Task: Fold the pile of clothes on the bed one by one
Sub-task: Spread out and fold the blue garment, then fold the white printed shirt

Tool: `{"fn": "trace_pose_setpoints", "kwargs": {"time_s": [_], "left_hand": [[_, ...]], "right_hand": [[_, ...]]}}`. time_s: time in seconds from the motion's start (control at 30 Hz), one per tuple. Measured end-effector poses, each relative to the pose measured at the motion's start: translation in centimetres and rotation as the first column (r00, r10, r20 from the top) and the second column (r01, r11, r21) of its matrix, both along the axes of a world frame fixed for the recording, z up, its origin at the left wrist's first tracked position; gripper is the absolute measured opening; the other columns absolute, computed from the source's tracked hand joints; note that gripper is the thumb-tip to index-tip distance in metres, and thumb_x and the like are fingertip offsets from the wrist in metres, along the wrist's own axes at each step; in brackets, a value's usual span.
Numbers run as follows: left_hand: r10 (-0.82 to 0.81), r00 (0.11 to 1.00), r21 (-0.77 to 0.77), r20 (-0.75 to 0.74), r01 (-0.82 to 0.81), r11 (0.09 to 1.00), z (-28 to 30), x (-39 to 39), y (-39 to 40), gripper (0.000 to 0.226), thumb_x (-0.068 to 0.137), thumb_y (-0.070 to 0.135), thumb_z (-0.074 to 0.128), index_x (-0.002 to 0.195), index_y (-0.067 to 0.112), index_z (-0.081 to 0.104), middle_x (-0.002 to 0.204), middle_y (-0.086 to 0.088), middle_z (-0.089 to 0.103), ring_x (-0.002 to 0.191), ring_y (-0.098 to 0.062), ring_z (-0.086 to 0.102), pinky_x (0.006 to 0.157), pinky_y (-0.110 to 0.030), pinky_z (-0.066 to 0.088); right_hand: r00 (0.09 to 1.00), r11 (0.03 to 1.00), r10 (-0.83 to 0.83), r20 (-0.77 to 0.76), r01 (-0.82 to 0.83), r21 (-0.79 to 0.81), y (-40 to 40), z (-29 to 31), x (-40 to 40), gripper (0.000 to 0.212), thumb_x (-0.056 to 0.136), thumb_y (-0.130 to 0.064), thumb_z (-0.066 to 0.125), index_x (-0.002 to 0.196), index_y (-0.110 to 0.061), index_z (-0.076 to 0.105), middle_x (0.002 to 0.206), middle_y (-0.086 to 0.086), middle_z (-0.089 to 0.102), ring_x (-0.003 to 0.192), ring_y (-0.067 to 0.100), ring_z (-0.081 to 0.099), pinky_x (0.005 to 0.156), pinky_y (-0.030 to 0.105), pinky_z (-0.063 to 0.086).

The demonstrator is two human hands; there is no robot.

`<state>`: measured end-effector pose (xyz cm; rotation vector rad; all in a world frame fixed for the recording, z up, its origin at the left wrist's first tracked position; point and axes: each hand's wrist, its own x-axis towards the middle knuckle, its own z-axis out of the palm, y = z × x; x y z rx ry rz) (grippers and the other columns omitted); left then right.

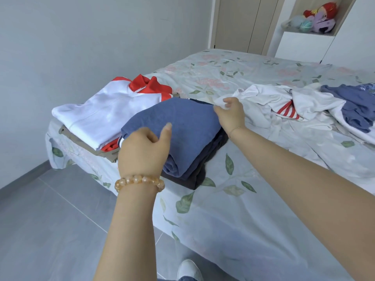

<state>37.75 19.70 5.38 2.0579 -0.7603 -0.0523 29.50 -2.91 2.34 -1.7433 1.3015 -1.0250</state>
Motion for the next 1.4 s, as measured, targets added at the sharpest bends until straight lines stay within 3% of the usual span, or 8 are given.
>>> {"fn": "trace_pose_setpoints", "kwargs": {"time_s": [0.13, 0.2, 0.27, 0.33, 0.43, 0.8, 1.1, 1.4], "left_hand": [[-0.074, 0.968, -0.149, 0.24, 0.112, 0.982, -0.5, 0.7, -2.4, 0.019, 0.089, 0.036, 0.059, 0.089, 0.017, 0.063, 0.097, 0.003, 0.061, 0.102, -0.019, 0.054, 0.084, -0.032, 0.039], [-0.189, 0.936, 0.164, 0.296, 0.145, 0.976, -2.6, 1.9, -3.6, 0.033, 0.091, 0.044, 0.052, 0.12, 0.029, 0.06, 0.137, 0.001, 0.05, 0.139, -0.021, 0.029, 0.112, -0.043, 0.021], [-0.232, 0.947, 0.5, 0.222, 0.094, 0.861, -4.8, 3.3, -3.7, 0.059, 0.091, 0.062, 0.037, 0.145, 0.039, 0.031, 0.161, 0.004, 0.009, 0.148, -0.016, -0.007, 0.116, -0.055, -0.006], [-0.214, 0.967, 0.599, 0.135, 0.093, 0.795, -6.4, 4.3, -3.4, 0.074, 0.087, 0.075, 0.026, 0.15, 0.043, 0.005, 0.159, 0.01, -0.019, 0.144, -0.014, -0.024, 0.113, -0.058, -0.013], [-0.213, 0.972, 0.591, 0.095, 0.117, 0.798, -6.8, 4.3, -3.1, 0.082, 0.083, 0.081, 0.024, 0.15, 0.043, -0.004, 0.155, 0.011, -0.029, 0.143, -0.015, -0.029, 0.113, -0.058, -0.013], [-0.415, 0.869, 0.504, 0.27, 0.24, 0.83, -2.5, -5.5, -4.7, 0.077, 0.087, 0.073, 0.031, 0.151, 0.035, 0.013, 0.162, 0.0, -0.009, 0.147, -0.019, -0.015, 0.111, -0.06, -0.015], [-0.681, 0.692, 0.557, 0.24, 0.476, 0.68, -2.6, -18.4, -10.1, 0.077, 0.09, 0.069, 0.029, 0.153, 0.034, 0.001, 0.16, 0.0, -0.017, 0.147, -0.019, -0.015, 0.117, -0.056, -0.005], [-0.843, 0.505, 0.676, 0.184, 0.558, 0.481, -6.0, -26.3, -14.7, 0.077, 0.091, 0.065, 0.036, 0.153, 0.033, 0.002, 0.161, 0.001, -0.011, 0.148, -0.019, -0.008, 0.119, -0.052, 0.0]], "right_hand": [[0.921, 0.841, 0.292, -0.259, -0.376, -0.39, 3.7, 0.4, -0.2, 0.031, 0.093, -0.015, 0.054, 0.123, -0.009, 0.061, 0.135, 0.006, 0.051, 0.129, 0.021, 0.043, 0.11, 0.031, 0.032], [0.808, 0.763, 0.403, -0.43, -0.556, -0.329, 5.1, -0.3, -0.3, 0.039, 0.096, -0.032, 0.053, 0.131, -0.015, 0.059, 0.145, 0.004, 0.046, 0.138, 0.02, 0.035, 0.116, 0.036, 0.024], [0.661, 0.759, 0.423, -0.62, -0.632, -0.155, 5.2, -1.6, -0.4, 0.056, 0.095, -0.054, 0.046, 0.145, -0.029, 0.043, 0.159, -0.003, 0.025, 0.148, 0.016, 0.013, 0.121, 0.045, 0.006], [0.55, 0.761, 0.473, -0.688, -0.649, 0.004, 4.7, -2.7, -0.3, 0.062, 0.093, -0.064, 0.036, 0.15, -0.04, 0.026, 0.162, -0.012, 0.006, 0.149, 0.011, -0.006, 0.118, 0.051, -0.011], [0.545, 0.753, 0.511, -0.665, -0.657, 0.04, 4.2, -3.5, 0.2, 0.059, 0.095, -0.063, 0.032, 0.15, -0.044, 0.02, 0.162, -0.015, 0.001, 0.148, 0.009, -0.014, 0.115, 0.05, -0.019], [0.541, 0.78, 0.349, -0.765, -0.62, -0.083, 5.6, 1.4, -14.3, 0.063, 0.098, -0.051, 0.041, 0.153, -0.032, 0.018, 0.162, -0.006, 0.006, 0.149, 0.013, 0.006, 0.121, 0.032, 0.008], [0.496, 0.93, 0.16, -0.854, -0.365, -0.038, 6.7, 2.4, -32.9, 0.069, 0.096, -0.056, 0.042, 0.154, -0.032, 0.012, 0.162, -0.008, 0.0, 0.149, 0.013, 0.004, 0.118, 0.026, 0.006], [0.576, 0.995, 0.07, -0.815, -0.1, 0.015, 8.6, -1.8, -43.1, 0.067, 0.097, -0.05, 0.044, 0.154, -0.029, 0.016, 0.162, -0.005, 0.007, 0.148, 0.015, 0.009, 0.119, 0.03, 0.013]]}}
